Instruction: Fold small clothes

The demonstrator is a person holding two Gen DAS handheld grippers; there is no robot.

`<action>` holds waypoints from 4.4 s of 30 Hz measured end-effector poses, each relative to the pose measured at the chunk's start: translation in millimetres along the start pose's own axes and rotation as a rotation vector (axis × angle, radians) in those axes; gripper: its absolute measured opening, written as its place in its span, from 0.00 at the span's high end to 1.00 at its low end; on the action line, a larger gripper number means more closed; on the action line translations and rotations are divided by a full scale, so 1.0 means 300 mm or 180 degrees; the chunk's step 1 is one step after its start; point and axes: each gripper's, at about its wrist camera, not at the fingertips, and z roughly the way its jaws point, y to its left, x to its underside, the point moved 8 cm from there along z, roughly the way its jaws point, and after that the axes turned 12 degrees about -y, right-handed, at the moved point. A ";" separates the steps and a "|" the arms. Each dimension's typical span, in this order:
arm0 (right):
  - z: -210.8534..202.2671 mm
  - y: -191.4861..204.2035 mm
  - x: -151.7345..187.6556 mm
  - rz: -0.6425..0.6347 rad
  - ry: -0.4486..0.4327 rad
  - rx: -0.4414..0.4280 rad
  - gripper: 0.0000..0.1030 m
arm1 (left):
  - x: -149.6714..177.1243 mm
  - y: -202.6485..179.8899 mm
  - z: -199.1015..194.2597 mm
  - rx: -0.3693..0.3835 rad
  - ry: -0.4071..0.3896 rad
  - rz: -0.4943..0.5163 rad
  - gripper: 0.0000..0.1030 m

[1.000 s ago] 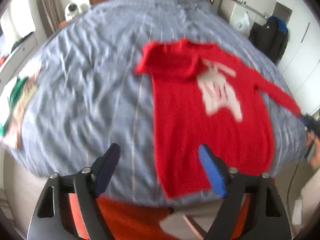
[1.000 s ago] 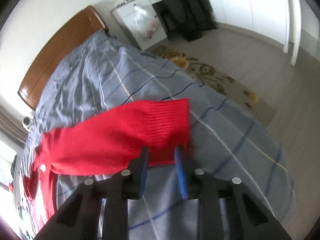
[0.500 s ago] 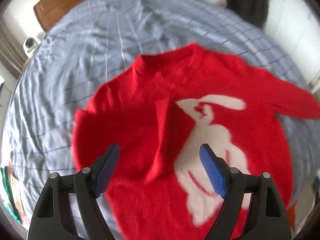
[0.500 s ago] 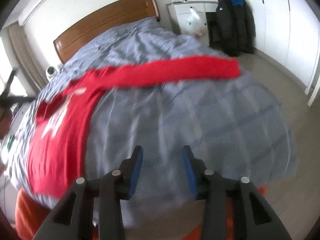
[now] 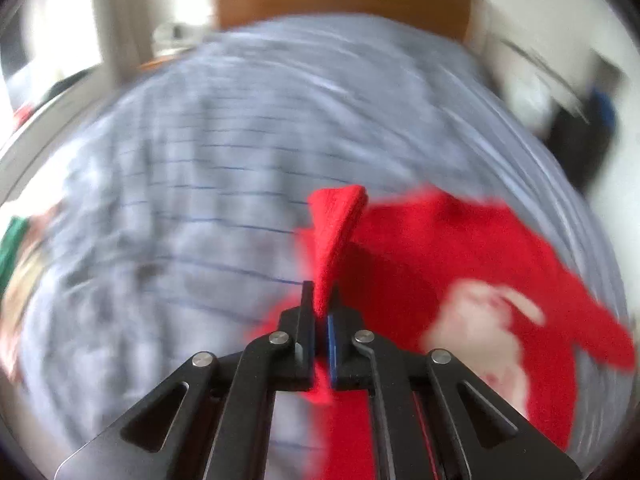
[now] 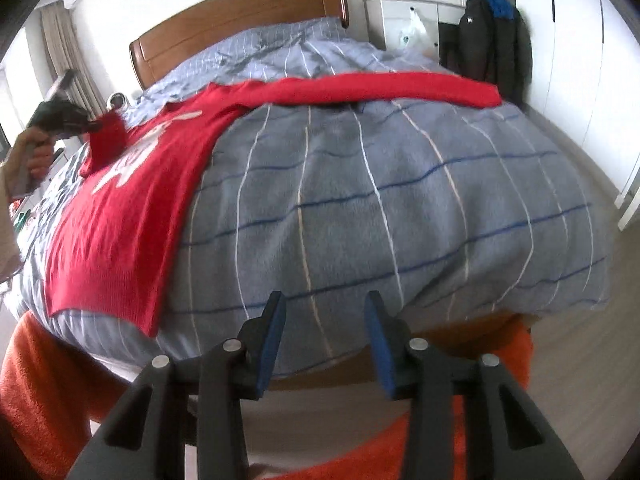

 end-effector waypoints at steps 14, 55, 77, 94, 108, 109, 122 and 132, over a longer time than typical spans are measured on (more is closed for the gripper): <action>0.052 0.165 0.058 -0.0305 0.0178 -0.0229 0.60 | 0.341 0.746 0.045 -0.1335 0.0325 -0.1350 0.97; 0.079 0.394 0.081 -0.0040 0.0948 -0.1184 0.97 | 0.937 -0.017 -0.352 0.0885 0.1163 0.0422 0.98; 0.050 0.311 0.064 0.0034 0.0525 -0.0799 0.43 | 0.716 -0.056 -0.495 0.0765 0.0347 0.0472 0.37; -0.177 0.489 -0.032 -0.0766 0.0019 -0.0786 0.42 | 0.410 -0.045 -0.615 0.1091 -0.0326 -0.0171 0.16; -0.312 0.658 -0.078 -0.1236 -0.0201 -0.0974 0.37 | 0.534 0.051 -0.658 0.0798 -0.0331 -0.0579 0.09; -0.316 0.658 -0.075 -0.1253 -0.0209 -0.0968 0.37 | 0.548 0.045 -0.647 0.0787 -0.0290 -0.0572 0.09; -0.199 0.578 -0.093 -0.0746 -0.0106 -0.1066 0.36 | 0.534 0.002 -0.665 0.0606 -0.0334 -0.0262 0.07; 0.115 -0.194 -0.502 0.1400 -0.0452 -0.0591 0.36 | 0.600 0.109 -0.648 0.0254 -0.0245 -0.0442 0.07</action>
